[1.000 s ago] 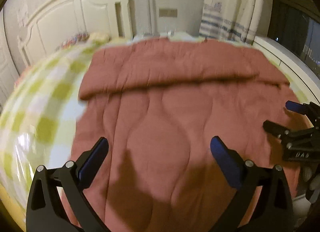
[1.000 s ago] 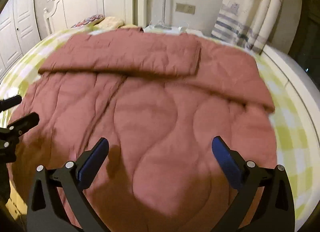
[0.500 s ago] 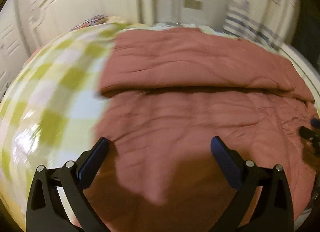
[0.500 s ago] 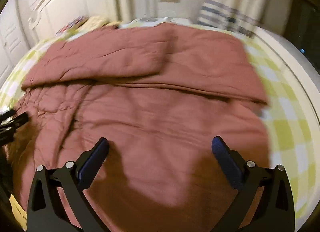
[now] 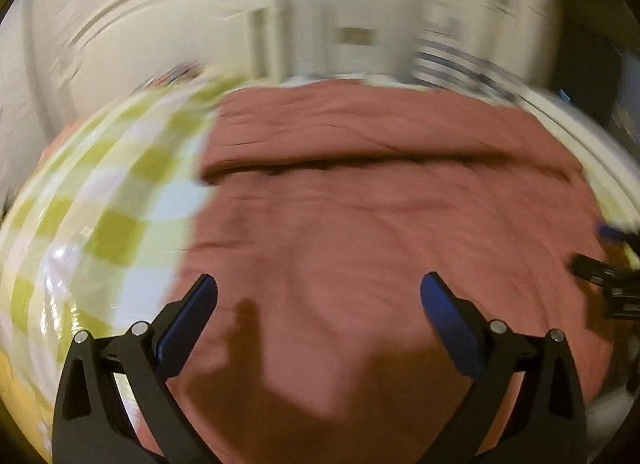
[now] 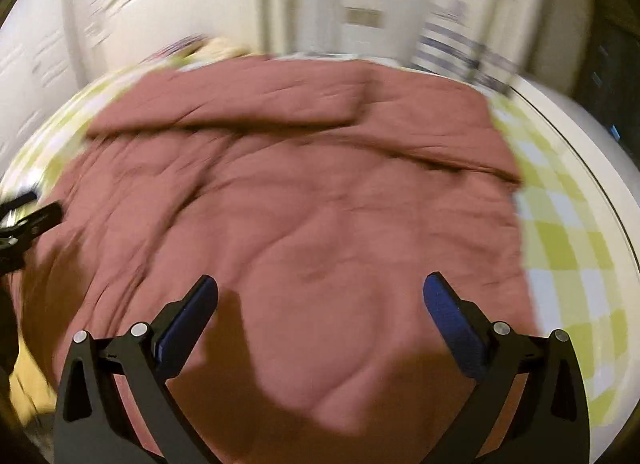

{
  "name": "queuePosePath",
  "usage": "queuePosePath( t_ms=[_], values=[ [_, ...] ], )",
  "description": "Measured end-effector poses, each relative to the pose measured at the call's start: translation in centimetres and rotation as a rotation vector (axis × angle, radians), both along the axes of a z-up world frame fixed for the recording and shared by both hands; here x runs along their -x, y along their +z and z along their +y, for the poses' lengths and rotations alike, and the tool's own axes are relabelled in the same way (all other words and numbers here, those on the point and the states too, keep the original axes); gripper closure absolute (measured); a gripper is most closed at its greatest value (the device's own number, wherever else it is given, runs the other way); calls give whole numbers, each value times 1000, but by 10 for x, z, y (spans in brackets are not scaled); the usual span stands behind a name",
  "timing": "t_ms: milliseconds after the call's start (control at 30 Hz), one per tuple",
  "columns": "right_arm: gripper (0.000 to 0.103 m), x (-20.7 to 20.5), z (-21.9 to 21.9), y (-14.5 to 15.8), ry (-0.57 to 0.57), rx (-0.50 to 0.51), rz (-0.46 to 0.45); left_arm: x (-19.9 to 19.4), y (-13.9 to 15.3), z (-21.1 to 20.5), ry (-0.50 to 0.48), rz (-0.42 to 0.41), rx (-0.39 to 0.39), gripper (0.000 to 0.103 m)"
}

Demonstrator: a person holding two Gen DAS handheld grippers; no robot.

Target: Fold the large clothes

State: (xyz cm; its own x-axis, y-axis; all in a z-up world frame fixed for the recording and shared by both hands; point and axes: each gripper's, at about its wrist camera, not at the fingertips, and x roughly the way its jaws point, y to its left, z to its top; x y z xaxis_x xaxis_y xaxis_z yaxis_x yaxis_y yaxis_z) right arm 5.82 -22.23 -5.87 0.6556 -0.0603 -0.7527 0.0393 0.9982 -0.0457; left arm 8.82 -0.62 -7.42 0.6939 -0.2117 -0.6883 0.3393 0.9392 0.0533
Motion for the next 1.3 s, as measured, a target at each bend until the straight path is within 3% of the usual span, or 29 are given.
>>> queuePosePath(
  t_ms=[67,100,167,333,467,500,600,700,767,867,900,967,1033,1167,1267,1300],
  values=[
    [5,3,15,-15,52,43,-7,1,-19,-25,-44,34,-82,2],
    [5,8,15,-15,45,37,-47,4,-25,-23,-37,10,-63,2],
    [5,9,7,-14,40,-11,-22,1,-25,-18,-35,32,-36,2],
    [5,29,-15,3,-44,34,-39,5,-14,21,44,39,-8,2],
    [4,49,-31,-14,-73,-7,6,11,-29,57,99,75,39,2],
    [4,54,-34,-17,-68,-26,-18,15,-29,62,96,69,45,2],
    [5,58,-32,-13,-106,-31,-16,24,-20,57,109,52,9,2],
    [5,71,-4,5,-25,-65,-96,51,0,32,-22,-16,46,2],
    [5,72,17,5,50,-46,-99,71,-1,6,-96,-55,-13,2],
    [4,63,50,-21,126,16,-23,71,-27,-20,-169,17,-80,2],
    [4,66,49,-22,119,-11,-70,72,-32,-18,-163,15,-46,2],
    [4,66,43,-24,128,-30,-62,64,-34,-7,-171,41,9,2],
    [5,68,34,-20,127,-27,-43,62,-31,4,-158,52,2,2],
    [5,91,-1,-9,14,-4,-79,70,-28,38,-95,40,29,2],
    [4,102,-33,-23,-64,-47,-51,79,-38,73,-24,50,75,2],
    [4,109,-41,-24,-59,-71,-84,81,-37,78,-21,31,81,2]
  ],
)
